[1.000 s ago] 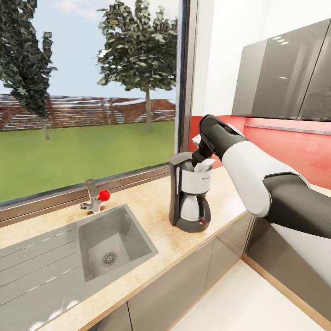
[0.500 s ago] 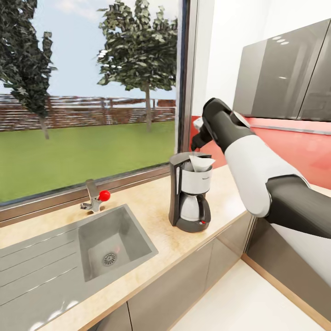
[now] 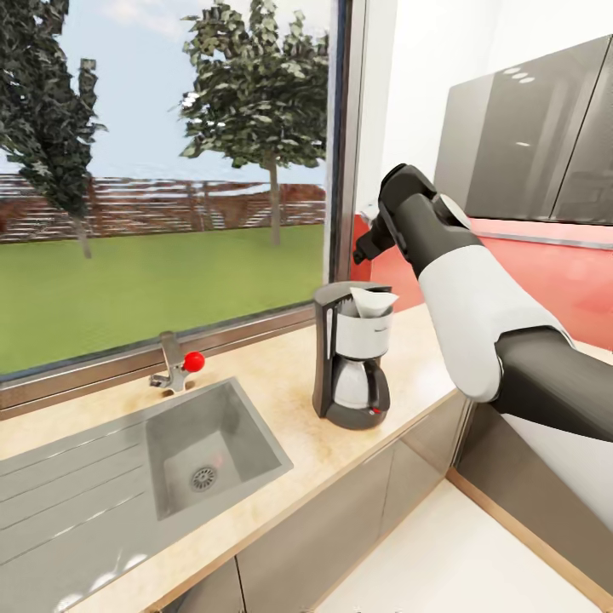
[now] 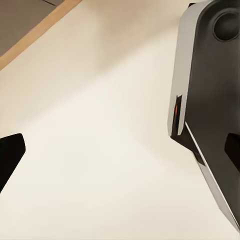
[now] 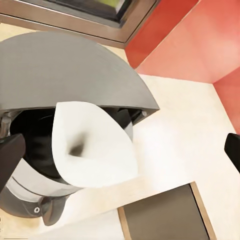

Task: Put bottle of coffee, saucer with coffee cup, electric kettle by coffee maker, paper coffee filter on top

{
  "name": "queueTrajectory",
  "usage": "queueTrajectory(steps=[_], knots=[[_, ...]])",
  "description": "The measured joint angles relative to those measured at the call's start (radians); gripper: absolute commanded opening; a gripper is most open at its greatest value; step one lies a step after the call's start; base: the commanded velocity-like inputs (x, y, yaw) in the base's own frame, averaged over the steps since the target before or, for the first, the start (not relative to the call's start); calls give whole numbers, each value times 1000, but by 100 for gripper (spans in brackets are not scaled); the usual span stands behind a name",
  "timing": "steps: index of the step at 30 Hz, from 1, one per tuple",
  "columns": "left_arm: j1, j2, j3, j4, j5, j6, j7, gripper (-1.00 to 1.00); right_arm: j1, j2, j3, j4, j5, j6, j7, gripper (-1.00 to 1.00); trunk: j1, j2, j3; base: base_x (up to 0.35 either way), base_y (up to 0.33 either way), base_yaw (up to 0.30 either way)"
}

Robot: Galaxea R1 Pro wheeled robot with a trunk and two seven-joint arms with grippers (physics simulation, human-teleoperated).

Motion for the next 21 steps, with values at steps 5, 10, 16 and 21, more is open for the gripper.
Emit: queueTrajectory(steps=[5,10,16,21], knots=[[0,0,0,0,0,0,1,100,0,0,-1,1,0,0,1,100,0,0,0,-293,0,0],[0,0,-1,0,0,0,2,100,0,0,-1,3,0,0,0,100,0,0,0,-331,0,0],[0,0,-1,0,0,0,2,100,0,0,-1,6,-1,0,1,100,0,0,0,-324,-75,0],[0,0,-1,-1,0,0,2,100,0,0,-2,56,-1,0,1,100,0,0,0,-292,-148,0]])
